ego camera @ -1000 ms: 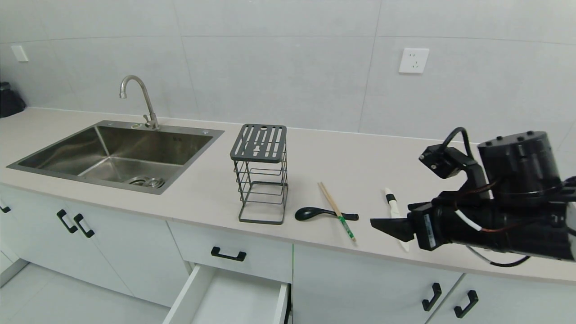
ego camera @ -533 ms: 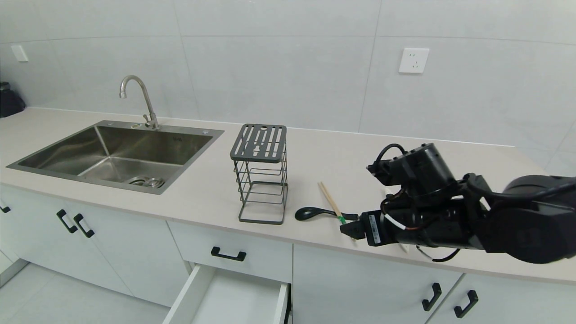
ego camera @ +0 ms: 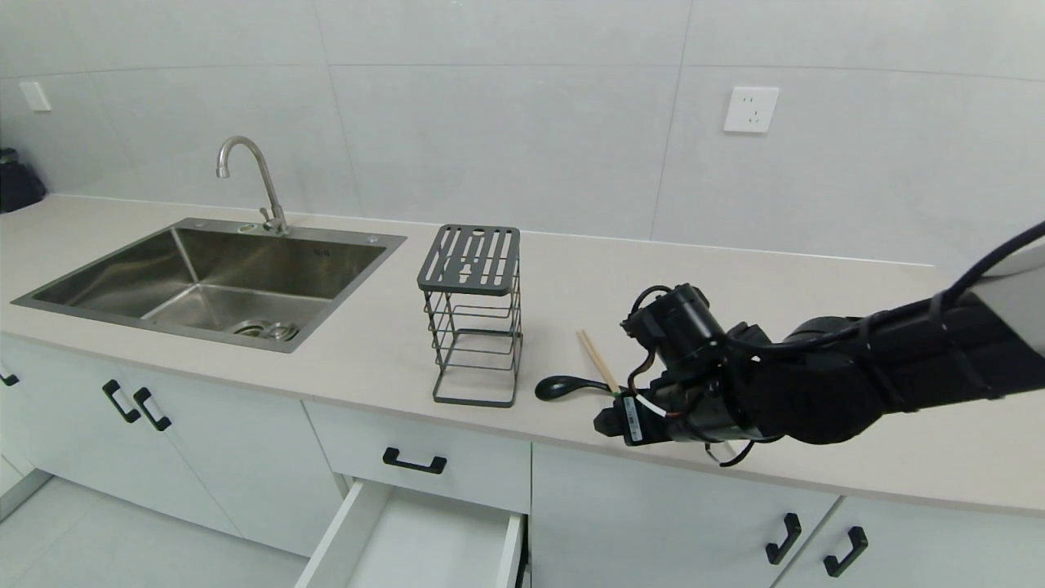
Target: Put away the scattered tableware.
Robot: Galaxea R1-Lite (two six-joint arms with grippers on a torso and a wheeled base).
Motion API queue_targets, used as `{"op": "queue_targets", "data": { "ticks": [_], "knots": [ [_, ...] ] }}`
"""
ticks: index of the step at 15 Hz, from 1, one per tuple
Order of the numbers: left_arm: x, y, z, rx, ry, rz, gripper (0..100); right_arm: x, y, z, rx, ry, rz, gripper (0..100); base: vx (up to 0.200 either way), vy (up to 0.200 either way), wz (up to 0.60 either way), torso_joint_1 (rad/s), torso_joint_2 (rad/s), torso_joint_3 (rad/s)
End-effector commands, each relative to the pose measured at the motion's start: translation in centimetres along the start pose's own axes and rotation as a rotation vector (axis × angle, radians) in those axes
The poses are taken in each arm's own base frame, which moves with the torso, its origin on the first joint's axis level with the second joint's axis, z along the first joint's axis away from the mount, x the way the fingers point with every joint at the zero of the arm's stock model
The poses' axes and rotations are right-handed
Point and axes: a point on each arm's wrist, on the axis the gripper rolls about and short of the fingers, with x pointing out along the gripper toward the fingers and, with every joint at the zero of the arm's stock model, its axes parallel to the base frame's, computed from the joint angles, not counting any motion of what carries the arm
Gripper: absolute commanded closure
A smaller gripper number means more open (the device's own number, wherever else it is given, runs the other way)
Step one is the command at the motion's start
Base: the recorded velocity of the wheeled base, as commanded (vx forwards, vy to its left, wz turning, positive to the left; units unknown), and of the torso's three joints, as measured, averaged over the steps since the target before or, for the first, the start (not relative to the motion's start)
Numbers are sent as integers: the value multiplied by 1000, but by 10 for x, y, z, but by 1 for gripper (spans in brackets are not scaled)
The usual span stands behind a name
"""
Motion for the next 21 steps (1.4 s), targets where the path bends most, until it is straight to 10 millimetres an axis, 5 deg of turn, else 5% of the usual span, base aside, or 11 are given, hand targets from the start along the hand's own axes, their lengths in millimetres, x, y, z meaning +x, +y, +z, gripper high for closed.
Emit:
{"op": "queue_targets", "data": {
  "ticks": [1,8,16,17,21],
  "knots": [
    [0,0,0,-1,2,0,0,23,2,2,1,27,-18,0,0,0,0,0,0,0],
    [0,0,0,-1,2,0,0,45,0,22,26,3,-97,0,0,0,0,0,0,0],
    [0,0,0,-1,2,0,0,63,14,21,3,47,-107,0,0,0,0,0,0,0],
    [0,0,0,-1,2,0,0,65,14,19,-1,58,-111,100,0,0,0,0,0,0],
    [0,0,0,-1,2,0,0,67,13,19,28,61,-117,100,0,0,0,0,0,0]
  ]
}}
